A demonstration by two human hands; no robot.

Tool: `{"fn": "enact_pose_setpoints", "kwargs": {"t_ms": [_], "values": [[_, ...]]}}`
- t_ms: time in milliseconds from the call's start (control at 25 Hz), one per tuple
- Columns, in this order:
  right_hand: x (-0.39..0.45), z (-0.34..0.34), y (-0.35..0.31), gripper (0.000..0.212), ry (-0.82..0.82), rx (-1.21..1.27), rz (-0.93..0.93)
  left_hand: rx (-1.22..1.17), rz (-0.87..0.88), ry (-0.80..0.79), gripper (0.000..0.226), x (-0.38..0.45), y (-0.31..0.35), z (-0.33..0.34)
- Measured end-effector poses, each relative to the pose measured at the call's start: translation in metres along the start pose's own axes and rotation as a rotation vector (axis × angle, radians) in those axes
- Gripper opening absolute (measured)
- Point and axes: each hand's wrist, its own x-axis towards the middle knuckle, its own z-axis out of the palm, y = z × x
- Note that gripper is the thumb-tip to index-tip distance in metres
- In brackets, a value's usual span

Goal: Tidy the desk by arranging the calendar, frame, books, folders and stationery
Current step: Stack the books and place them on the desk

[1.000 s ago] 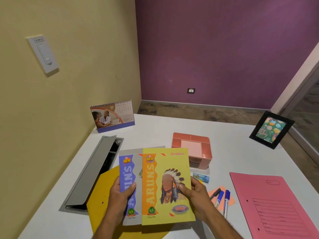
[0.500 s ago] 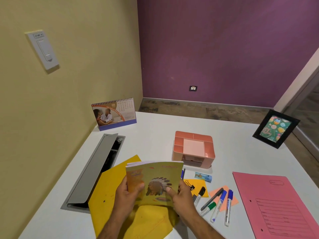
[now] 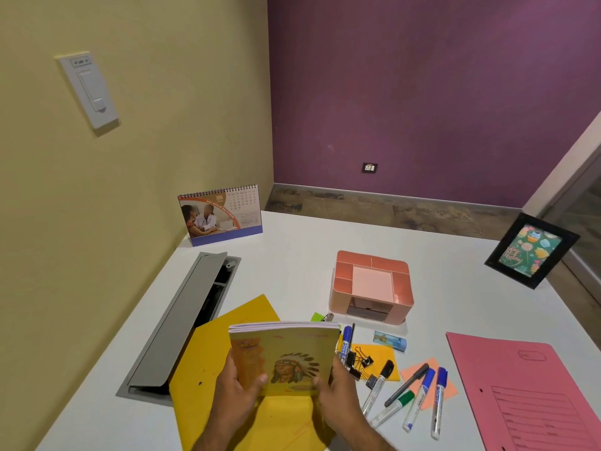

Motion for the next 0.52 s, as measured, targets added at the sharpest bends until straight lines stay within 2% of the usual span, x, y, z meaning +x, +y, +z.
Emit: {"fn": "enact_pose_setpoints", "kwargs": {"t_ms": [240,360,520], "values": [[0.0,0.003,0.009,0.046,0.037,-0.148,0.016,0.349,-0.089,-0.125,0.059,0.005,-0.014,-0.01],[0.007,0.002,-0.003,0.049,0.045,-0.151,-0.012,0.312,-0.05,-0.152,0.059,0.012,-0.004,-0.012],[0.036,-0.006,-0.038,0.059,0.006,-0.117,-0.039,0.274,0.008,-0.131,0.039,0.042,0.026,-0.018]]}}
